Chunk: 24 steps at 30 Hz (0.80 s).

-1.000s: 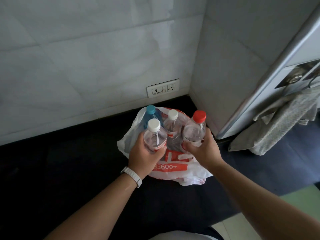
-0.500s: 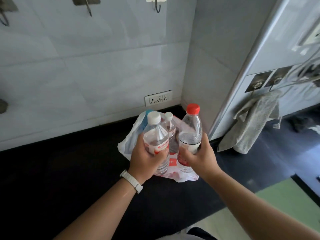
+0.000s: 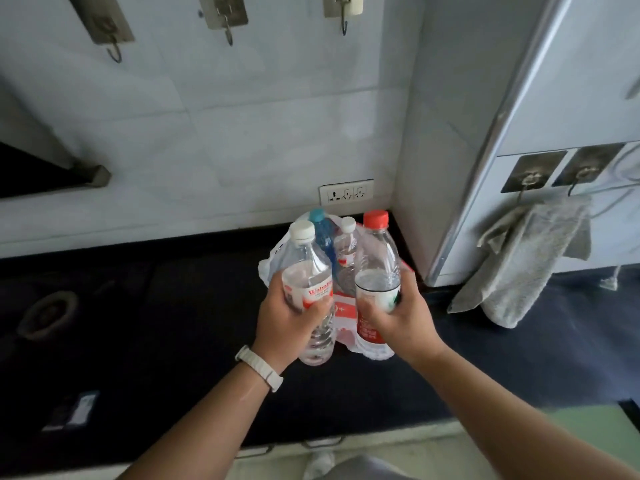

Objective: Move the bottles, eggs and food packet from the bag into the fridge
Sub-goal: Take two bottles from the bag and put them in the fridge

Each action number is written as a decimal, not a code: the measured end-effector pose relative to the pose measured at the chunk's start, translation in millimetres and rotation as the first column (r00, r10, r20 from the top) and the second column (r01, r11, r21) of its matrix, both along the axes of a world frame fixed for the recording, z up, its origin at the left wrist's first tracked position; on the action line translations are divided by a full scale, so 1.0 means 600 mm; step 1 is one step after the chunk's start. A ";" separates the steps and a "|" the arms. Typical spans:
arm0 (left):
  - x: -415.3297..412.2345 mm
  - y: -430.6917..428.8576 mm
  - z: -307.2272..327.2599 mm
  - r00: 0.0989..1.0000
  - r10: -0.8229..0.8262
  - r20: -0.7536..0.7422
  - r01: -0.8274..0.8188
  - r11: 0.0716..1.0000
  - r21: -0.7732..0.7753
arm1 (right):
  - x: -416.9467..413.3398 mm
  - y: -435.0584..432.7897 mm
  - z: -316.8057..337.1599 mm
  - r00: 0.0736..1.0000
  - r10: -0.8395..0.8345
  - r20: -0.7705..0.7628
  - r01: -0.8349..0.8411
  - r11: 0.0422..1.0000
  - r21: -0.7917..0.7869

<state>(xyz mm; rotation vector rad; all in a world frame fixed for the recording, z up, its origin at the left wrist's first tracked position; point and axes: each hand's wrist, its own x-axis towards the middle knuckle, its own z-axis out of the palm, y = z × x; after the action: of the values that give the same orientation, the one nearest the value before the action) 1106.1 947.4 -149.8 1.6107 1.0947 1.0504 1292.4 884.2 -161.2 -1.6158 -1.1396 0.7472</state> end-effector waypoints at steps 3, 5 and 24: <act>0.000 -0.036 0.003 0.996 0.083 -0.026 -0.084 0.996 -0.017 | 0.017 -0.009 -0.003 0.996 0.091 -0.018 -0.091 0.996 -0.011; -0.005 -0.060 0.005 0.987 0.154 -0.035 -0.155 0.988 -0.026 | 0.021 -0.011 -0.008 0.986 0.166 -0.028 -0.167 0.985 -0.038; -0.218 -0.296 0.016 0.653 0.746 -0.126 -0.755 0.654 -0.039 | -0.218 -0.043 0.018 0.735 0.677 -0.045 -0.677 0.729 -0.099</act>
<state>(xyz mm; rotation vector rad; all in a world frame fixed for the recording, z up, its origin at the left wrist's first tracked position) 975.5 769.6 -140.2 1.1223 1.9491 1.4223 1161.9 858.3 -150.5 -1.2512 -1.7448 1.3016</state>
